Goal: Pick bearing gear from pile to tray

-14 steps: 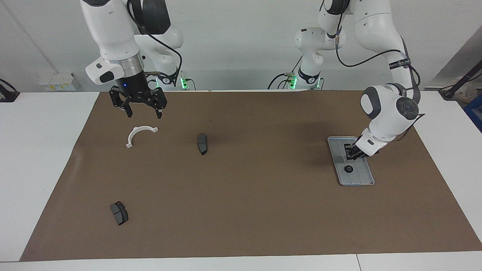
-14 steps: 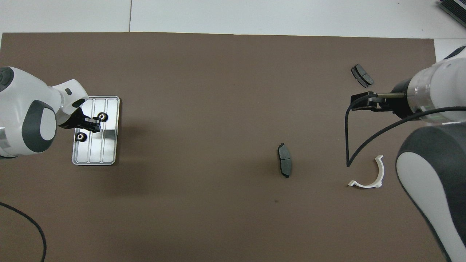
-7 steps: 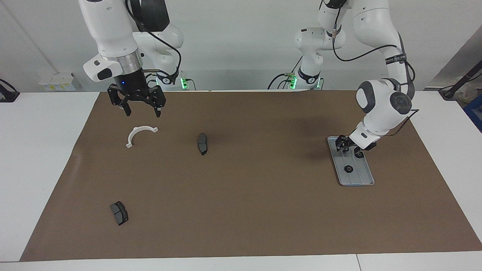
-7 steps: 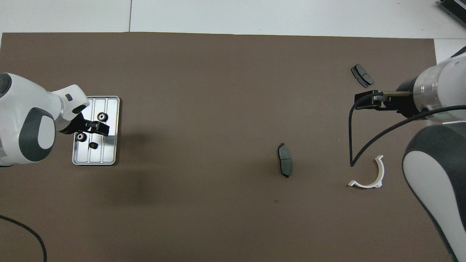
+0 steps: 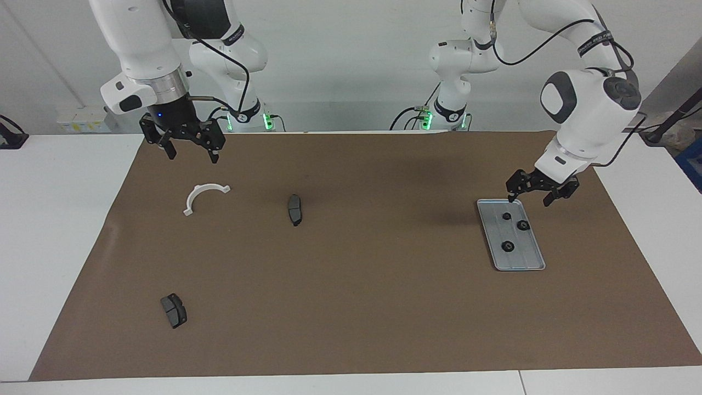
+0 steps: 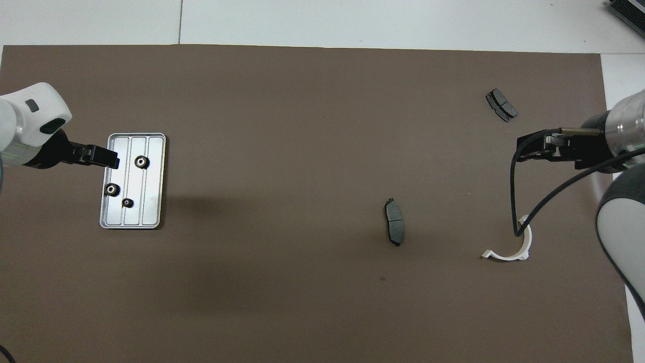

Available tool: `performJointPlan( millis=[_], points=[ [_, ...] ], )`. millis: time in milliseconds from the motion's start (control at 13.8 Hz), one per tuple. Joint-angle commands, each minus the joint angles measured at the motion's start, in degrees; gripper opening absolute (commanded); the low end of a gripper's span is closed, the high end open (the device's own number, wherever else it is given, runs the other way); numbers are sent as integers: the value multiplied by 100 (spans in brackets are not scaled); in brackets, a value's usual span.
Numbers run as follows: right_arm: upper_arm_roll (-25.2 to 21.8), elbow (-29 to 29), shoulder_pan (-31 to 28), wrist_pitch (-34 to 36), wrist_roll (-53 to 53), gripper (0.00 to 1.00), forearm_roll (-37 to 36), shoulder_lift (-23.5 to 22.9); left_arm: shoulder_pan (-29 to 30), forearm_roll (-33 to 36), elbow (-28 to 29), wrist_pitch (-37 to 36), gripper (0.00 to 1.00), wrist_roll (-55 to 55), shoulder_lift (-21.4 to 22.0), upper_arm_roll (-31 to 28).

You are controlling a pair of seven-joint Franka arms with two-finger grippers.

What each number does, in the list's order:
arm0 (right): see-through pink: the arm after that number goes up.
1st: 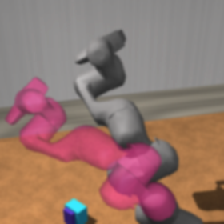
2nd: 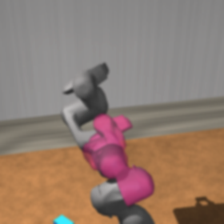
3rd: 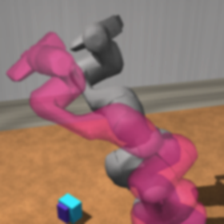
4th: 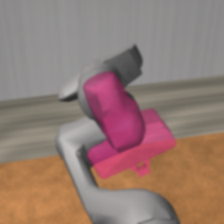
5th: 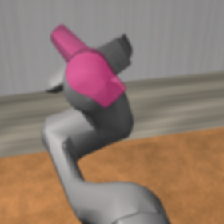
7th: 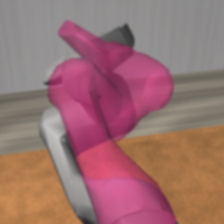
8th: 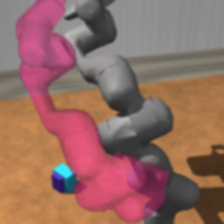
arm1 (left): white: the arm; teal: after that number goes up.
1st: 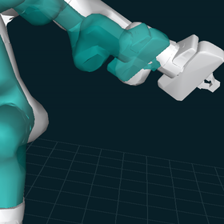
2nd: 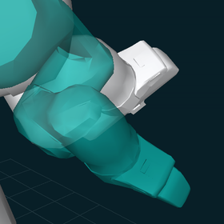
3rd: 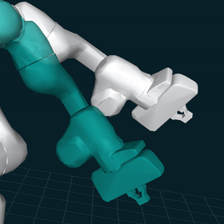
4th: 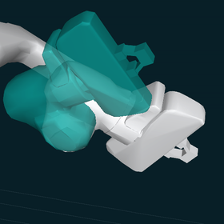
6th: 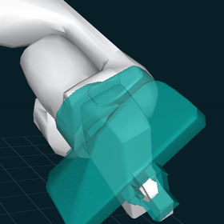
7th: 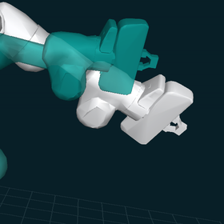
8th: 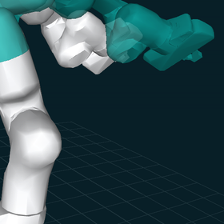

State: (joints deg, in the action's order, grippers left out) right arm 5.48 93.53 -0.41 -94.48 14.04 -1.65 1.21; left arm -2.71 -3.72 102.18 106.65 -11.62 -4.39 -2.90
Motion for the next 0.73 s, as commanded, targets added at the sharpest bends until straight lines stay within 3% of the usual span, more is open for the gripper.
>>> performJointPlan(
  millis=[0,145,436,654],
  points=[
    [-423,-11,347,219,-165,100,104,46,-45,256,-952,-976,100,107,-115,-18],
    [-566,-10,411,289,-174,100,121,46,-80,328,-1269,-1294,100,107,-88,-18],
    [-110,-54,-81,316,-174,100,113,20,-80,310,-1288,-1322,100,116,-9,-18],
    [-153,-54,-81,394,-313,100,148,11,-80,319,-1288,-1331,100,116,35,-18]
  ],
)
